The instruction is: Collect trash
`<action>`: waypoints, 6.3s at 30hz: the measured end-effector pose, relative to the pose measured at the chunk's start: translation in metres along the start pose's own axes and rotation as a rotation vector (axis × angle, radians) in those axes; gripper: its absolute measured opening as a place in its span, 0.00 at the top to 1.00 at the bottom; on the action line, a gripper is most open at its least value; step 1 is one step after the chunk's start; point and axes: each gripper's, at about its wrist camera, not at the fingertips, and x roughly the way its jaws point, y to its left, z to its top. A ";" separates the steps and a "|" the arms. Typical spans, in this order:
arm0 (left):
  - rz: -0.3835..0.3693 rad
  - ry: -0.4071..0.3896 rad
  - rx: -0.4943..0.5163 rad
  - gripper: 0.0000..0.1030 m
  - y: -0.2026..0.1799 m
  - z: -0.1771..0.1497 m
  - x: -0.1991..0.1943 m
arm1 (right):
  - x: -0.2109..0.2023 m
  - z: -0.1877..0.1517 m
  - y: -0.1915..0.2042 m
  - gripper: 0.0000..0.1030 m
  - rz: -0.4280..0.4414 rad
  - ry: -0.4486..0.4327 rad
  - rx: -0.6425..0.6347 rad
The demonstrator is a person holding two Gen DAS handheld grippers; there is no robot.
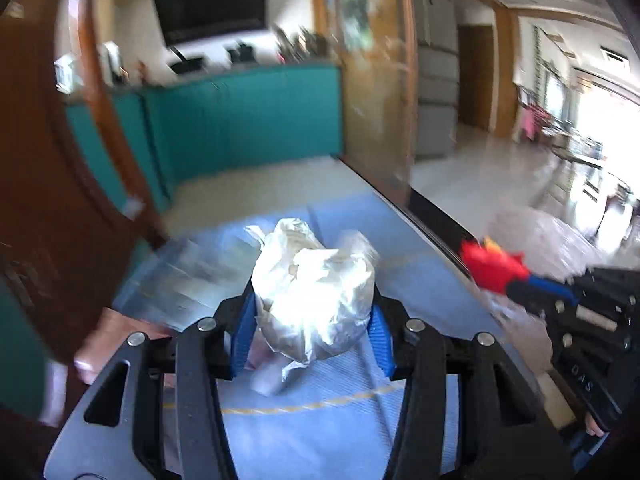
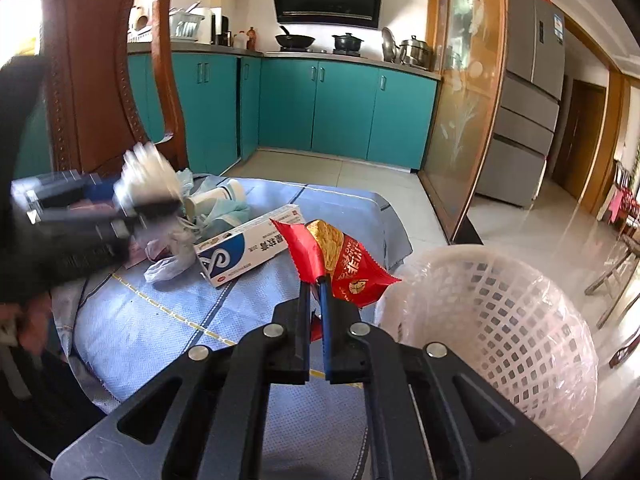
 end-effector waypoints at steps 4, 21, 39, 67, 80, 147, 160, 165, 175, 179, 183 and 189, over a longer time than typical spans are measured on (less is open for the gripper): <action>0.024 -0.026 -0.062 0.52 0.022 0.002 -0.012 | 0.002 0.002 0.012 0.95 0.014 -0.002 -0.028; 0.058 -0.037 -0.079 0.51 0.036 -0.010 -0.015 | 0.010 0.005 0.038 0.95 0.029 -0.001 -0.081; 0.068 -0.044 -0.084 0.51 0.037 -0.013 -0.016 | 0.008 0.006 0.040 0.95 0.030 -0.009 -0.084; 0.077 -0.052 -0.094 0.51 0.042 -0.013 -0.020 | 0.003 0.009 0.037 0.95 0.019 -0.030 -0.084; -0.302 0.014 -0.178 0.51 -0.005 0.014 0.002 | -0.047 -0.003 -0.062 0.95 -0.246 -0.127 0.146; -0.101 -0.057 -0.243 0.16 0.103 0.019 -0.028 | 0.150 0.064 0.046 0.46 0.074 0.222 0.104; -0.087 -0.012 -0.213 0.15 0.091 0.013 -0.017 | 0.146 0.050 0.057 0.72 0.124 0.277 0.046; -0.092 -0.006 -0.201 0.15 0.086 0.014 -0.015 | 0.127 0.038 0.057 0.73 0.138 0.294 -0.003; -0.091 0.007 -0.189 0.15 0.079 0.012 -0.011 | 0.096 0.020 0.060 0.69 0.187 0.356 -0.177; -0.092 0.009 -0.195 0.15 0.079 0.011 -0.010 | 0.099 0.014 0.056 0.55 0.188 0.371 -0.157; -0.093 0.014 -0.190 0.15 0.078 0.011 -0.008 | 0.107 0.008 0.056 0.51 0.185 0.407 -0.133; -0.090 0.017 -0.186 0.15 0.078 0.010 -0.008 | 0.103 0.006 0.065 0.77 0.181 0.401 -0.163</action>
